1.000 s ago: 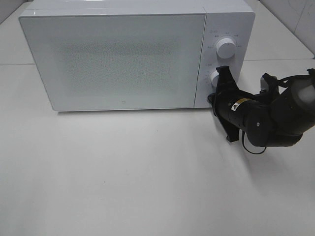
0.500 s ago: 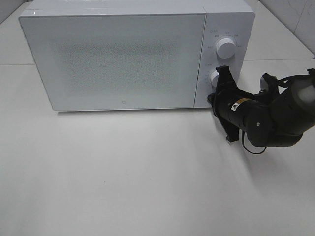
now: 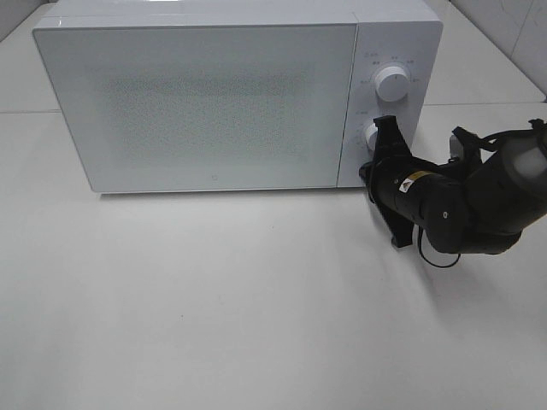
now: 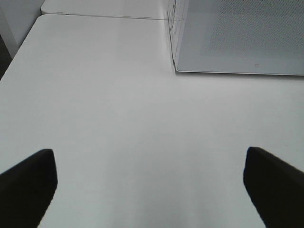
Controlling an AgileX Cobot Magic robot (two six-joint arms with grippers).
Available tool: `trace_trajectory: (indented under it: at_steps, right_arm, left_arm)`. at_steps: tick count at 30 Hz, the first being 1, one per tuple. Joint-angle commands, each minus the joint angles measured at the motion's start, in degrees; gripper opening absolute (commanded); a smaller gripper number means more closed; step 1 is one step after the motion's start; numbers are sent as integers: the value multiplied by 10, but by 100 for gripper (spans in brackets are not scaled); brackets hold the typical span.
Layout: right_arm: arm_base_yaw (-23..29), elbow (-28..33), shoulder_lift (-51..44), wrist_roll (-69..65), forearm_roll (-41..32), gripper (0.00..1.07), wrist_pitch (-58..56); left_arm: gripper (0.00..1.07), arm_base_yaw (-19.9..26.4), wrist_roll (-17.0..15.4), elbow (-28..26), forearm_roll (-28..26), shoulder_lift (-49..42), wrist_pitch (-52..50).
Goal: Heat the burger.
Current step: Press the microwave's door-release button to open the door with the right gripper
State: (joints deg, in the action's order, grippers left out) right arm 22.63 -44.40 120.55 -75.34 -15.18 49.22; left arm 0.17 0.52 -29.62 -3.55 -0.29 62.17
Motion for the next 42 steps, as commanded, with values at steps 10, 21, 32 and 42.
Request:
trace_trajectory:
  at_steps: [10, 21, 32, 42]
  right_arm:
    - [-3, -30, -10, -2, -5, 0, 103]
    - [-10, -52, -10, -7, 6, 0, 101]
    - [-21, -70, -10, -7, 0, 0, 99]
    - [-37, -93, -10, -21, 15, 0, 93]
  left_arm:
    - [101, -3, -1, 0, 2, -9, -8]
    - [101, -3, -1, 0, 2, -9, -8]
    - [101, -3, -1, 0, 2, -9, -8]
    - [101, -3, -1, 0, 2, -9, -8]
